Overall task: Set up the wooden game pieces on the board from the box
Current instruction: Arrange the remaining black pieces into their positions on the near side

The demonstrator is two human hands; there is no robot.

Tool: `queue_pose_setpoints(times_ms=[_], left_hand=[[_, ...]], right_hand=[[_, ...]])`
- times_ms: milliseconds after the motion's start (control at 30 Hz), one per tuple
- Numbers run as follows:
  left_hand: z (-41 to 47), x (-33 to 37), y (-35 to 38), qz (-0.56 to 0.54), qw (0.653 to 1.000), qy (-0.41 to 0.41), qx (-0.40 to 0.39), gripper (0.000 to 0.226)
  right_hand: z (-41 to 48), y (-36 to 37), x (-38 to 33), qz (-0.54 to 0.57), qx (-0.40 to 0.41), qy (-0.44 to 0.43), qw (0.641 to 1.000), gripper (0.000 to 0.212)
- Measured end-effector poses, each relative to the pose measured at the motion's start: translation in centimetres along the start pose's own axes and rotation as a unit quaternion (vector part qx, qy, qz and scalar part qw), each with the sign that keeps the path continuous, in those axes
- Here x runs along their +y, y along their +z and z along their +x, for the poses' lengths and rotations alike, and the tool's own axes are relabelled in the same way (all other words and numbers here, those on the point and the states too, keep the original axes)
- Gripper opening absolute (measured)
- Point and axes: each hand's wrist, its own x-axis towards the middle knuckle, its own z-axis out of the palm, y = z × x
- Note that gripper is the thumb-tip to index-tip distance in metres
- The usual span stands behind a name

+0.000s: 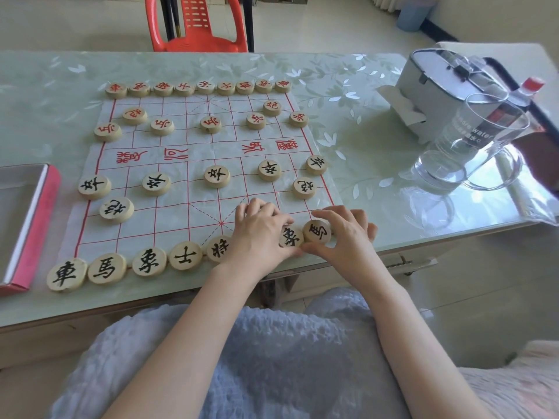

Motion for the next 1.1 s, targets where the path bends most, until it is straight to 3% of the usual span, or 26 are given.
queue_pose_setpoints(times_ms=[100, 267, 400, 967, 1033, 1100], left_hand=[[-0.12, -0.08, -0.22, -0.017, 1.0, -0.002, -0.013, 0.068], [-0.29, -0.62, -0.45, -0.027, 0.999, 0.006, -0.016, 0.052], [-0.31, -0.47, -0.36, -0.031, 0.999, -0.003, -0.024, 0.06], [-0.28, -0.37, -0.09, -0.033, 0.999, -0.007, -0.012, 0.054], [-0.29, -0.31, -0.2, -0.036, 0.999, -0.007, -0.015, 0.059], [-0.31, -0.11, -0.4, -0.04, 0.999, -0.004, -0.018, 0.066]], right_hand=[[-0.56, -0.2, 0.39, 0.02, -0.007, -0.016, 1.0, 0.056], [-0.3, -0.07, 0.49, -0.013, -0.008, -0.021, 1.0, 0.05], [0.04, -0.01, 0.18, -0.038, 0.001, -0.008, 0.999, 0.048], [0.08, 0.24, 0.1, -0.037, -0.004, 0.006, 0.999, 0.045], [-0.02, 0.1, 0.08, -0.017, -0.004, 0.007, 1.0, 0.048], [-0.51, -0.6, 0.5, 0.082, 0.01, 0.044, 0.996, 0.049]])
